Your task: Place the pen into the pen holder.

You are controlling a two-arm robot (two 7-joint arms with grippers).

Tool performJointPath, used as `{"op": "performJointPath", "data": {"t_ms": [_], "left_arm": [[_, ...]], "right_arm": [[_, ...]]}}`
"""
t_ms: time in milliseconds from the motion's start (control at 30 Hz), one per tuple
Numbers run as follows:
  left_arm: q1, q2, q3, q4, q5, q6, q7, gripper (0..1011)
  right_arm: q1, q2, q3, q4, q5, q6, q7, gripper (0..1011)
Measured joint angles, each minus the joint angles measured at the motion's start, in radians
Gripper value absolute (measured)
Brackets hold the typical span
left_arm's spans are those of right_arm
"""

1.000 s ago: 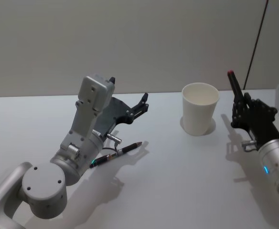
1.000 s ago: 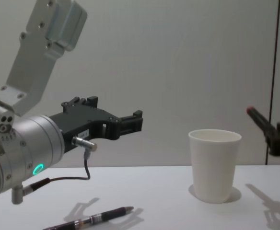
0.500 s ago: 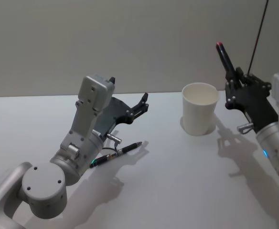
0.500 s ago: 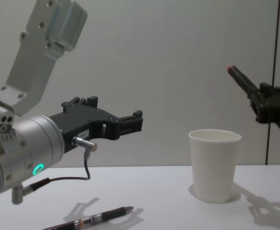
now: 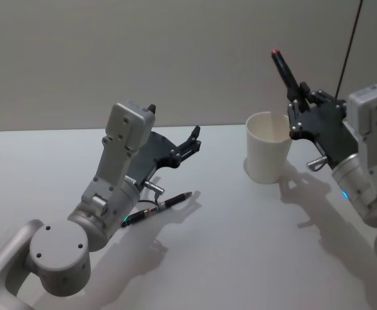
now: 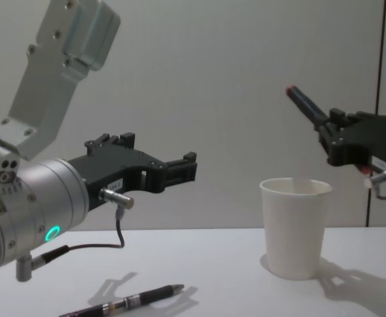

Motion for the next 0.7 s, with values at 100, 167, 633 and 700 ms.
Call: {"op": "performJointPath", "data": {"t_ms": [100, 167, 633, 700], "left_arm": [[0.0, 0.0, 0.0, 0.0, 0.0, 0.0, 0.0, 1001], [0.0, 0.0, 0.0, 0.0, 0.0, 0.0, 0.0, 1001], [0.0, 0.0, 0.0, 0.0, 0.0, 0.0, 0.0, 1001], [0.0, 0.0, 0.0, 0.0, 0.0, 0.0, 0.0, 1001]], "right_arm": [[0.023, -0.008, -0.003, 0.033, -0.006, -0.017, 0.013, 166], [0.039, -0.014, -0.006, 0.057, -0.011, -0.031, 0.02, 166], [0.12, -0.045, -0.019, 0.181, -0.035, -0.106, 0.054, 166], [0.134, -0.05, -0.021, 0.205, -0.04, -0.12, 0.057, 166]]}}
